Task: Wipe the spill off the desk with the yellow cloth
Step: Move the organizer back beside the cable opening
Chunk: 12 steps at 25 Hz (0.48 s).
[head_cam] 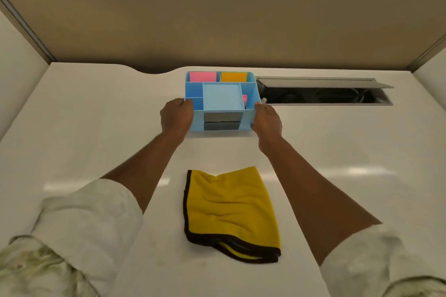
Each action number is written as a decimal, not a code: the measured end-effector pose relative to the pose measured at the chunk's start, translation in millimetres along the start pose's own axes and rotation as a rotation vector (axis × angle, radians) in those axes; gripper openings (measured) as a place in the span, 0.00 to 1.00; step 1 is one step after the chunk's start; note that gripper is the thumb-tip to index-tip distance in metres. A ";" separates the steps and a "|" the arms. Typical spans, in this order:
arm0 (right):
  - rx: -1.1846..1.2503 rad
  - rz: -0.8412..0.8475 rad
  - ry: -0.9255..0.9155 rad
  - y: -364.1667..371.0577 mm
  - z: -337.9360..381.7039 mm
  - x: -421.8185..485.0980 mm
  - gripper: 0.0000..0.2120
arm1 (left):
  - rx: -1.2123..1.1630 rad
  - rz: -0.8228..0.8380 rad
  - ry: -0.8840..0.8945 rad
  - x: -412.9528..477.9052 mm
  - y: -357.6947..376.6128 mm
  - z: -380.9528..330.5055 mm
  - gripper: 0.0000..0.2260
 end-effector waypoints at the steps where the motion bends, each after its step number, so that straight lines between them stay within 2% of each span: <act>1: -0.006 0.011 -0.004 1.1 -0.7 0.8 0.04 | 0.015 -0.016 -0.001 0.9 -0.3 1.8 0.07; 3: -0.012 0.037 0.003 3.6 0.5 2.9 0.10 | 0.026 -0.015 -0.015 -0.4 -1.9 4.3 0.13; 6: -0.244 -0.016 0.013 -6.0 6.1 -19.4 0.30 | -0.016 -0.024 -0.053 -16.4 -13.4 5.8 0.22; 8: -0.495 -0.037 -0.199 -30.7 0.3 -60.1 0.33 | -0.029 -0.084 0.014 -42.1 -34.5 23.2 0.22; 9: -0.629 0.072 -0.399 -41.1 -6.4 -89.0 0.34 | -0.036 -0.114 0.077 -59.5 -51.3 43.8 0.21; 11: -0.926 0.526 -0.814 -49.8 -31.0 -144.7 0.35 | -0.052 -0.175 0.197 -99.4 -92.1 101.2 0.18; 12: -1.044 0.772 -0.957 -48.8 -47.9 -161.2 0.36 | -0.016 -0.225 0.224 -120.1 -114.2 136.3 0.18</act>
Point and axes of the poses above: each hand's wrist, its own x-axis towards the middle knuckle, its own y-axis out of the palm, z = x × y, the point moved 2 cm from there along x, towards the middle knuckle, and after that the axes turned 10 degrees about -y, right-handed, at the moved point
